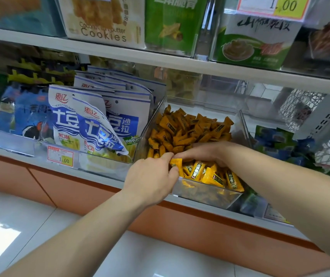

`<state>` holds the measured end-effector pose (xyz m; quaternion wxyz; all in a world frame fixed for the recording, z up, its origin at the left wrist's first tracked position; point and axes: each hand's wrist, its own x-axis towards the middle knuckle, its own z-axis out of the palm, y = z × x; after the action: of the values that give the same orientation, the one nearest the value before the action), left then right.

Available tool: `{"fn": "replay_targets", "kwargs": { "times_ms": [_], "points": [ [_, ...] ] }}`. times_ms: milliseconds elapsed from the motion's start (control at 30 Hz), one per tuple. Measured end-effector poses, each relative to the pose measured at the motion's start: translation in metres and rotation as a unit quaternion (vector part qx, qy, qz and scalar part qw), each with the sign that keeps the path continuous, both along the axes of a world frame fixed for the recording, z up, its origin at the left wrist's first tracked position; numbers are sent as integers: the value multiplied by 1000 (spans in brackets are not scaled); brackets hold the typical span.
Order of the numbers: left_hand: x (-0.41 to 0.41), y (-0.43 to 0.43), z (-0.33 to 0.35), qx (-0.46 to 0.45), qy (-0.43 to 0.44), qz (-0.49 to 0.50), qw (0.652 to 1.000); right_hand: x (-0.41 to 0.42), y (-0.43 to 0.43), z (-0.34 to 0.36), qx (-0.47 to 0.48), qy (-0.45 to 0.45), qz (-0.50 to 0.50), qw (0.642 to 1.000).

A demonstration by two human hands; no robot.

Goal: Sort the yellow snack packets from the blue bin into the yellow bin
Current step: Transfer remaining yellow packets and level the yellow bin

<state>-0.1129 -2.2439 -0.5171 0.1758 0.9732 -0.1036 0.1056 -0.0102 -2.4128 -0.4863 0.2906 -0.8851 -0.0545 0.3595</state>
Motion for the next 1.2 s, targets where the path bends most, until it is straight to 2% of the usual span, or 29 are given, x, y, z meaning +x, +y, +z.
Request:
{"fn": "replay_targets", "kwargs": {
  "times_ms": [100, 233, 367, 533, 667, 733, 867, 1000, 1100, 1200],
  "points": [
    [2, -3, 0, -22, -1, 5, 1000, 2, -2, 1, 19, -2, -7, 1000],
    [8, -10, -1, -23, 41, 23, 999, 4, -6, 9, 47, 83, -17, 995],
    [11, -13, 2, -27, 51, 36, 998, -3, -5, 9, 64, 27, -13, 998],
    [14, -19, 6, -41, 43, 47, 997, 0, -11, 14, 146, 11, -22, 989],
    [24, -27, 14, -88, 48, 64, 993, 6, -17, 19, 182, -3, -52, 982],
    [32, -33, 18, -140, 54, 65, 987, 11, -20, 21, 209, -5, -64, 976],
    [50, -34, 26, -283, 61, 44, 956, 18, -33, 27, 273, 0, -75, 959],
    [59, -31, 31, -390, 62, 41, 918, 27, -50, 37, 293, 16, -45, 955],
    [60, -28, 35, -404, 40, 47, 913, 31, -58, 46, 291, 14, -41, 956],
    [59, -21, 40, -366, 17, 65, 928, 33, -65, 51, 285, 4, -47, 957]
  ]
}}
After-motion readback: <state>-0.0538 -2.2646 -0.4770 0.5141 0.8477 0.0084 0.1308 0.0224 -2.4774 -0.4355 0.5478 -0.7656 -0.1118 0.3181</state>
